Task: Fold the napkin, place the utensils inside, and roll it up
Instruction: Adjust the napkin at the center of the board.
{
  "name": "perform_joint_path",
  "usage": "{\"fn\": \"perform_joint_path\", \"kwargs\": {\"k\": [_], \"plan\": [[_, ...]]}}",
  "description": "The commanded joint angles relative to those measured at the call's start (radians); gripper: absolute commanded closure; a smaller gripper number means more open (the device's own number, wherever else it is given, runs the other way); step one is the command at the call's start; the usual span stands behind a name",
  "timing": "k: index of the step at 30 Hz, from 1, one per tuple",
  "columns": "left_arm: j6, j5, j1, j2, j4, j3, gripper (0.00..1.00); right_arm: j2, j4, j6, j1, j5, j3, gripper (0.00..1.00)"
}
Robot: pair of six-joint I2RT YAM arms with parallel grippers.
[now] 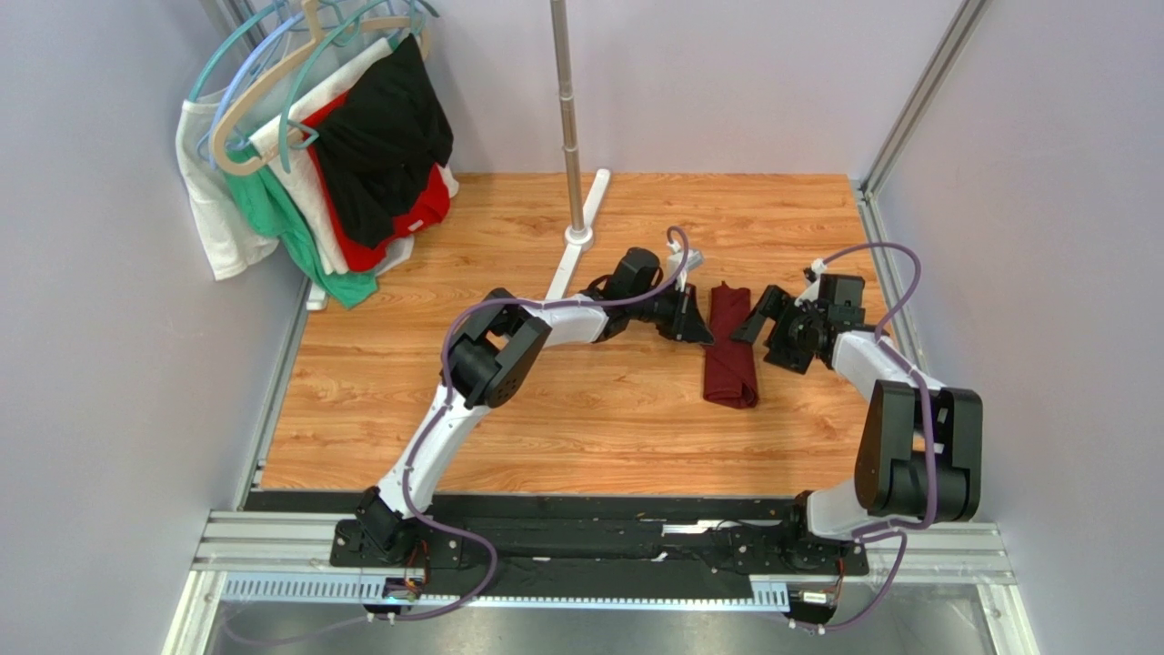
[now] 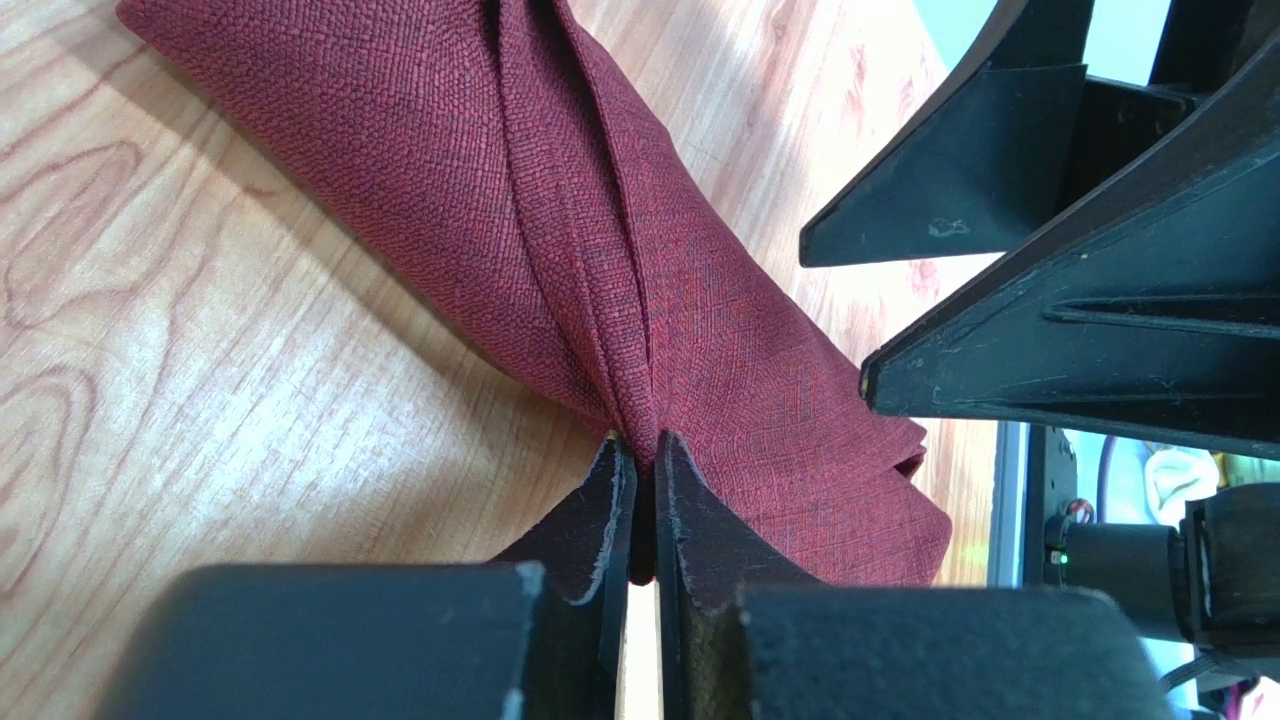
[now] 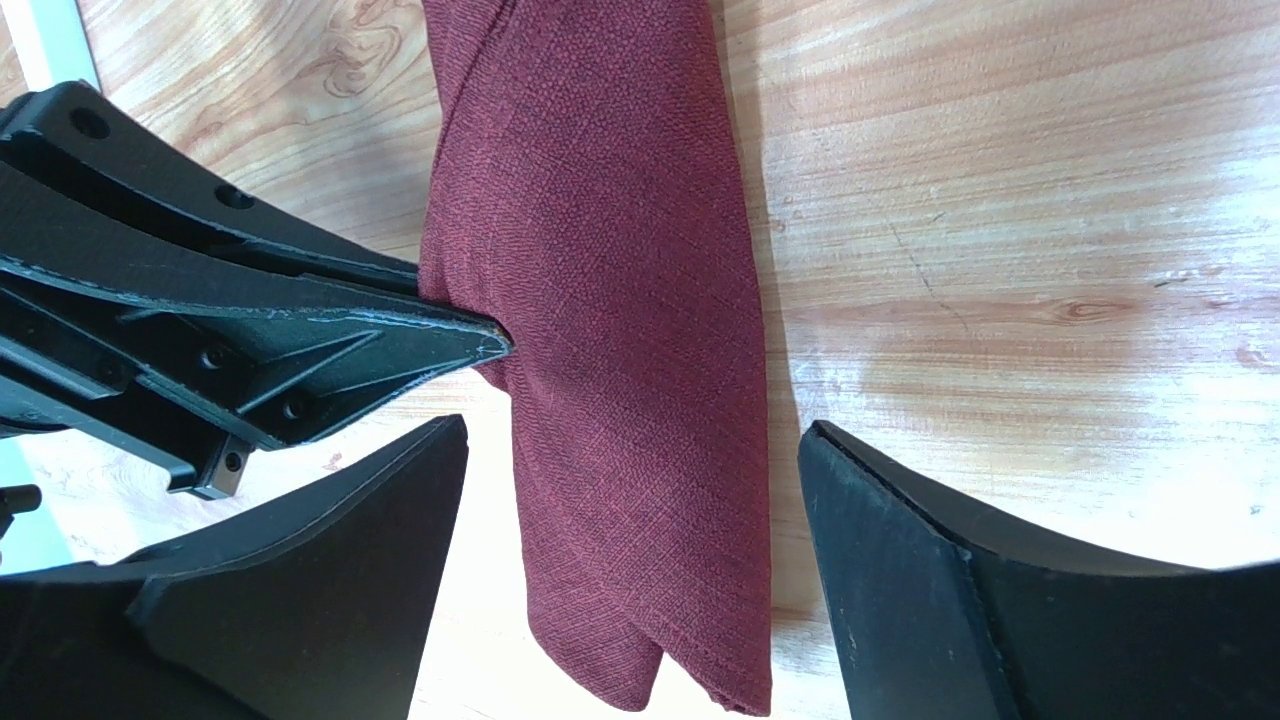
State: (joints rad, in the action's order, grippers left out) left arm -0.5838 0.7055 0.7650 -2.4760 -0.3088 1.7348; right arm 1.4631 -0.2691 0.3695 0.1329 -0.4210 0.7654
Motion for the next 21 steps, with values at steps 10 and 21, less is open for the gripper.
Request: {"fn": "perform_joint_path", "kwargs": {"k": [10, 21], "plan": [[-0.065, 0.066, -0.064, 0.057, -0.107, -0.092, 1.0, 0.011, 0.044, 0.008, 0.007, -0.022, 0.009, 0.15], [-0.135, 0.118, -0.09, 0.091, -0.253, -0.15, 1.0, 0.022, 0.05, 0.013, 0.005, -0.041, 0.006, 0.15]]}}
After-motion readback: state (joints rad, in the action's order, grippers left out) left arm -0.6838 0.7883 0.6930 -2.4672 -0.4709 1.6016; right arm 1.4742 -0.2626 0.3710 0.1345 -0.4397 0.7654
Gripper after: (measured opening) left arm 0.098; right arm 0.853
